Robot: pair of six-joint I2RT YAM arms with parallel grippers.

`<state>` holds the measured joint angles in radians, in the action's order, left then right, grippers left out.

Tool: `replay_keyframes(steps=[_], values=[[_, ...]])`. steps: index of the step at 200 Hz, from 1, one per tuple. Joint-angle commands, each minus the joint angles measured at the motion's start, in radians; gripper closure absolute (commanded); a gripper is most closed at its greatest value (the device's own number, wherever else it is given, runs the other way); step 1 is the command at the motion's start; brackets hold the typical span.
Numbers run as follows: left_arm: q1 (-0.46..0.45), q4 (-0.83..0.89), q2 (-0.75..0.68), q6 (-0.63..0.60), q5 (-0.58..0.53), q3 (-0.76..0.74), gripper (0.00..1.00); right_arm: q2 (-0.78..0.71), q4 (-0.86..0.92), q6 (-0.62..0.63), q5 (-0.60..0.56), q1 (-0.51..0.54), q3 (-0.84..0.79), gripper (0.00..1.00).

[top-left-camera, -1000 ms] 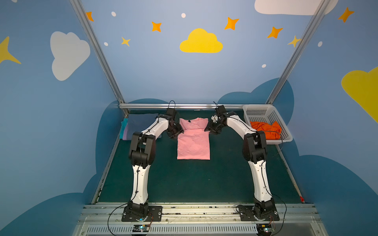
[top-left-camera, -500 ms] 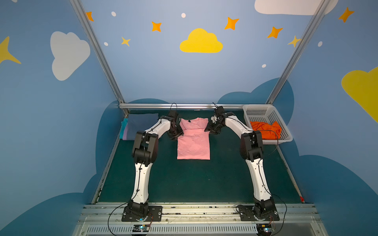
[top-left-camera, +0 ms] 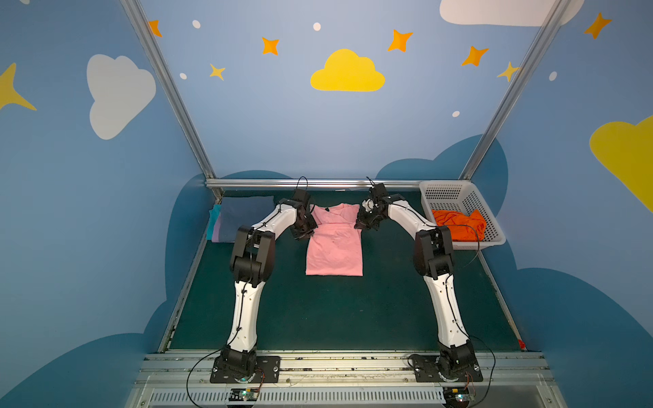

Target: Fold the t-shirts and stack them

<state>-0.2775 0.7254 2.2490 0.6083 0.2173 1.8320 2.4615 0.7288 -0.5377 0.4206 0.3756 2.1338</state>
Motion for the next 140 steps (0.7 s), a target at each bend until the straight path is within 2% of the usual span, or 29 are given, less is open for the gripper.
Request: replay_keyframes(steps=[1, 49, 99, 108, 126, 140], values=[[-0.017, 0.040, -0.134, -0.013, -0.082, -0.018, 0.87, -0.154, -0.037, -0.003, 0.006, 0.012, -0.075, 1.00], [-0.063, 0.028, -0.323, 0.000, -0.128, -0.158, 0.90, -0.404, -0.144, -0.032, -0.018, 0.058, -0.348, 1.00], [-0.115, -0.040, -0.566, 0.049, -0.155, -0.433, 0.92, -0.649, -0.230, -0.075, -0.057, 0.133, -0.616, 1.00], [-0.121, -0.055, -0.604, 0.058, -0.157, -0.480, 0.87, -0.676, -0.235, -0.077, -0.065, 0.151, -0.646, 1.00], [-0.124, -0.062, -0.648, 0.067, -0.169, -0.533, 0.63, -0.716, -0.229, -0.078, -0.093, 0.180, -0.683, 1.00], [-0.125, -0.052, -0.652, 0.062, -0.171, -0.534, 0.53, -0.733, -0.228, -0.082, -0.104, 0.189, -0.711, 1.00]])
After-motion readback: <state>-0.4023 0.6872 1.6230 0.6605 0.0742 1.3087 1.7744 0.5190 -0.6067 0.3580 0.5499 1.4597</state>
